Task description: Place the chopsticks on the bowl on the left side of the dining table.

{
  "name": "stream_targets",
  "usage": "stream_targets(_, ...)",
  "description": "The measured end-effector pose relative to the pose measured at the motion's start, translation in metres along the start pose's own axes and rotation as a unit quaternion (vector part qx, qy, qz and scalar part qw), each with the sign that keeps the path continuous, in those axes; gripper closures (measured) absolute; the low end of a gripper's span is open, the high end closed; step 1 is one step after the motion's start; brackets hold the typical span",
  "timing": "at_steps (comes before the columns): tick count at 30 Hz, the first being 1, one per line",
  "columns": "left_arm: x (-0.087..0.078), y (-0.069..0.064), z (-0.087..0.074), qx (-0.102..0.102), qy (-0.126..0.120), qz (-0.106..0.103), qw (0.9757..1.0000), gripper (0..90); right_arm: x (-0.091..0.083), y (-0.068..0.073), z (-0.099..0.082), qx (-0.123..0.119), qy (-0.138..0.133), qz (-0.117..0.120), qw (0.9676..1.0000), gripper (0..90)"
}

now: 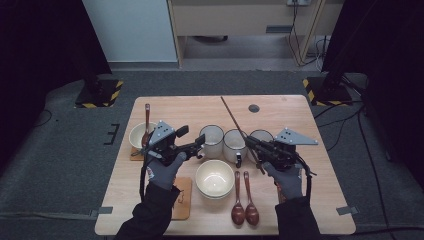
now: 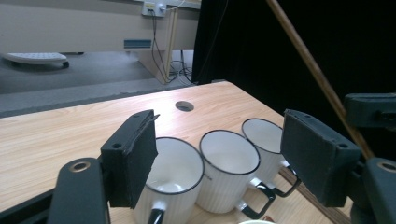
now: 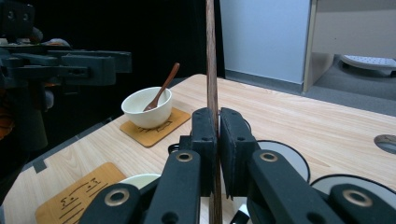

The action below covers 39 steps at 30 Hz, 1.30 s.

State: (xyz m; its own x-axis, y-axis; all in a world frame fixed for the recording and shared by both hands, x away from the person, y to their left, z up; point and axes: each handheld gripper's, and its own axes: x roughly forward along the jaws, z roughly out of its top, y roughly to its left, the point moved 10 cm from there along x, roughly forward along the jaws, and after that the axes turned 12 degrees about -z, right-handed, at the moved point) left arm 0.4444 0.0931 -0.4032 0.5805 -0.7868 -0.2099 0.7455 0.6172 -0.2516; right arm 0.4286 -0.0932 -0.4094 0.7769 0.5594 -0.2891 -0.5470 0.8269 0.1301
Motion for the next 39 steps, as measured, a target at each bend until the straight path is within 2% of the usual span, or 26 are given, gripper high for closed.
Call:
stream_targets(5, 0.011, -0.012, 0.001, 0.005, 0.003, -0.016, 0.9999, 26.2, 0.003, 0.006, 0.000, -0.002, -0.003, 0.007, 1.0000, 85.0)
stream_targets(12, 0.022, -0.022, 0.003, 0.013, 0.004, -0.025, 0.9996, 27.4, 0.004, 0.012, -0.001, -0.005, -0.004, 0.012, 0.9999, 85.0)
stream_targets(27, 0.035, -0.033, 0.009, 0.015, -0.005, -0.038, 0.9991, 30.8, 0.009, 0.030, -0.005, -0.017, -0.001, 0.031, 0.9994, 85.0)
stream_targets(36, 0.041, -0.037, 0.010, 0.013, -0.007, -0.046, 0.9988, 36.5, 0.011, 0.039, -0.006, -0.024, 0.001, 0.040, 0.9989, 85.0)
stream_targets(39, 0.041, -0.038, 0.011, 0.016, -0.008, -0.042, 0.9989, 40.3, 0.013, 0.041, -0.007, -0.024, 0.002, 0.040, 0.9989, 85.0)
